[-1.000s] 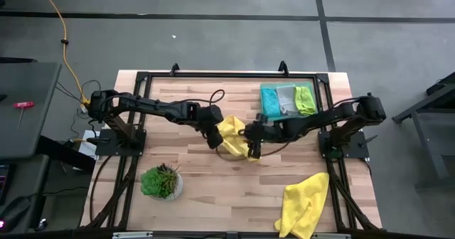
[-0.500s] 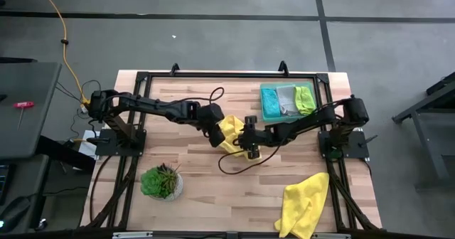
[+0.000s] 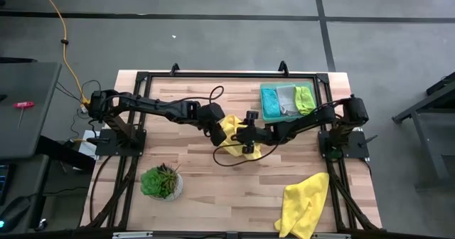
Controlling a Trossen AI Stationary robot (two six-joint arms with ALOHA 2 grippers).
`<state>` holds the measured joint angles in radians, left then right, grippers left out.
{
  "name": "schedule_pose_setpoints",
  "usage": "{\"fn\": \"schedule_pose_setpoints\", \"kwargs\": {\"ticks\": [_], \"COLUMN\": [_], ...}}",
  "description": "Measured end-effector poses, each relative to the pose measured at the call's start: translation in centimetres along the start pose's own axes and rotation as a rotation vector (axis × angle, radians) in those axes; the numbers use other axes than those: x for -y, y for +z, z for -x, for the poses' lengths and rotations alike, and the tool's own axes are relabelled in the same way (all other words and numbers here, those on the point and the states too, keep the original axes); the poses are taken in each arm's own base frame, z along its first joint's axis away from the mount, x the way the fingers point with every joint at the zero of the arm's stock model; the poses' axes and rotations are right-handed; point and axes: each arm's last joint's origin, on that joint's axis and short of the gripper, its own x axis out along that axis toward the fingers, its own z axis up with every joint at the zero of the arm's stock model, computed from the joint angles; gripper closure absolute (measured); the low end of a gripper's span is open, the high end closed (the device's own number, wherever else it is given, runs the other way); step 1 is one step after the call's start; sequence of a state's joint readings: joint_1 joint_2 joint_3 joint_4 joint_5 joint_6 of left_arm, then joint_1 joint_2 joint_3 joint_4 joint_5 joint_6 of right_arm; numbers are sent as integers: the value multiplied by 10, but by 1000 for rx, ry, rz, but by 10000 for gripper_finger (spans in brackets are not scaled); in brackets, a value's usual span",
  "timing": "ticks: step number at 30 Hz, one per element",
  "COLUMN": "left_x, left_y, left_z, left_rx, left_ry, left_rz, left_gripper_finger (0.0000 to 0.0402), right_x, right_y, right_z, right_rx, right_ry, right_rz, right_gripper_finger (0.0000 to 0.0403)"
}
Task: Fold microfiber towels
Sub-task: Fold the left yellow towel
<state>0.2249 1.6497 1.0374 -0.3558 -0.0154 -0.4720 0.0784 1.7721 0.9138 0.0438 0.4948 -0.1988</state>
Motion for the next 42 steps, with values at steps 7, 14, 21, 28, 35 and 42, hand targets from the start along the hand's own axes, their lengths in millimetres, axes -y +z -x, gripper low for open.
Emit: {"fn": "schedule_pose_setpoints", "kwargs": {"ticks": [7, 14, 21, 28, 35, 42], "left_x": [1, 0, 0, 0, -21, -37], "left_y": [2, 2, 2, 2, 12, 19], "left_z": [0, 0, 0, 0, 43, 131], "left_rx": [17, 28, 29, 25, 60, 305], "left_ry": [-4, 12, 15, 12, 26, 4], "left_rz": [23, 23, 23, 23, -11, -5], "left_gripper_finger": [401, 401, 401, 401, 401, 401], "right_x": [0, 1, 1, 1, 41, 100], "right_y": [2, 3, 3, 4, 30, 52], "right_z": [0, 0, 0, 0, 34, 90], "right_rx": [15, 30, 29, 32, 68, 188], "right_ry": [-5, -8, -8, -8, -59, -119], "right_rz": [-30, -57, -70, -171, -290, -407], "right_gripper_finger": [192, 241, 344, 395, 401, 402]}}
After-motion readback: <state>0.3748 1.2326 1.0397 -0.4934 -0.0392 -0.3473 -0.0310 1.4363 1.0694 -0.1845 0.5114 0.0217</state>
